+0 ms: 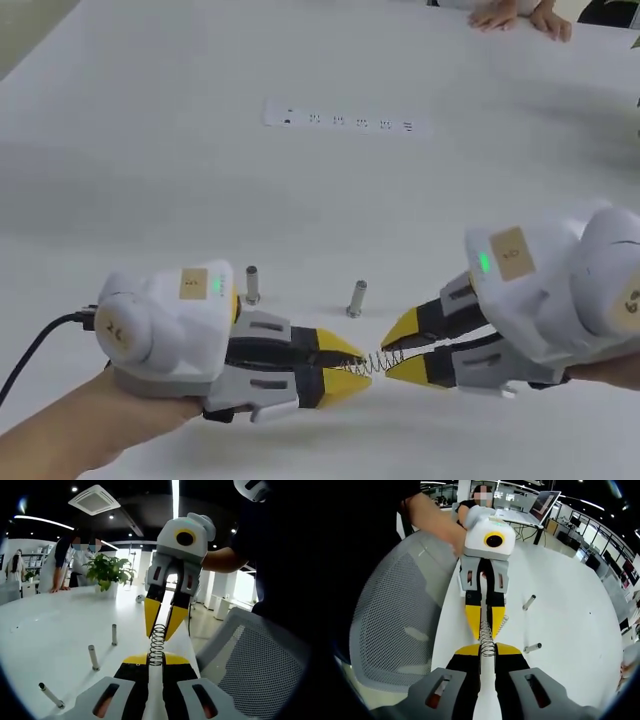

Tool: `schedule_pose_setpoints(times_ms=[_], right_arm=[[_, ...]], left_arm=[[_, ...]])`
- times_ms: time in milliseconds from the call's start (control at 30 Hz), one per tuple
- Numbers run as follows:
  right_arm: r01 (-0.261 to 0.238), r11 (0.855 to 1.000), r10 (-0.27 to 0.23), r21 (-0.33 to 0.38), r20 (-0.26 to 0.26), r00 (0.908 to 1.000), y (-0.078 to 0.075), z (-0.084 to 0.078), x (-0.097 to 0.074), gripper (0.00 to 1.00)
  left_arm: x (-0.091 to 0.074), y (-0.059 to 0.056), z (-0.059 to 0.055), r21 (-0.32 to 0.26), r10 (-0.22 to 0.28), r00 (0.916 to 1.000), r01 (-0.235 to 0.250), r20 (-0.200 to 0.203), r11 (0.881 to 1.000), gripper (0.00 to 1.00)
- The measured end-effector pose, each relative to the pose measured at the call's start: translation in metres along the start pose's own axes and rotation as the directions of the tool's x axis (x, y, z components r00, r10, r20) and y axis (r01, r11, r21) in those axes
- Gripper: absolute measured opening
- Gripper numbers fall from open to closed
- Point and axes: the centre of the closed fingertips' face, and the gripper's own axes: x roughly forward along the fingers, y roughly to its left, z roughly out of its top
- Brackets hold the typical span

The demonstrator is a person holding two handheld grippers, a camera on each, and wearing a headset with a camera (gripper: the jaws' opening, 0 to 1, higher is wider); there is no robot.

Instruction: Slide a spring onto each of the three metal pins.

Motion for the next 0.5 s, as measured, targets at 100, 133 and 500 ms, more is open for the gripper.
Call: schedule_pose_setpoints(times_ms=[100, 133, 500], right_arm=[[-0.004, 1.000, 0.004, -0.007, -0.005, 1.0000, 0.000, 0.003, 0.000, 0.07], [-0.006, 1.000, 0.006, -0.007, -0.006, 1.0000, 0.001, 0.003, -0.001, 0.07], [-0.018, 1.000, 0.018, -0.010, -0.026, 0.9995, 0.001, 0.013, -0.005, 0.06]], left_arm=[[0.000, 0.000, -0.001, 0.004, 0.000, 1.0000, 0.000, -0.003, 1.000, 0.01], [0.000, -0.001, -0.001, 0.007, -0.001, 1.0000, 0.001, -0.004, 1.000, 0.01], [0.004, -0.001, -0.001, 0.021, -0.005, 1.0000, 0.005, 0.000, 1.000, 0.01]])
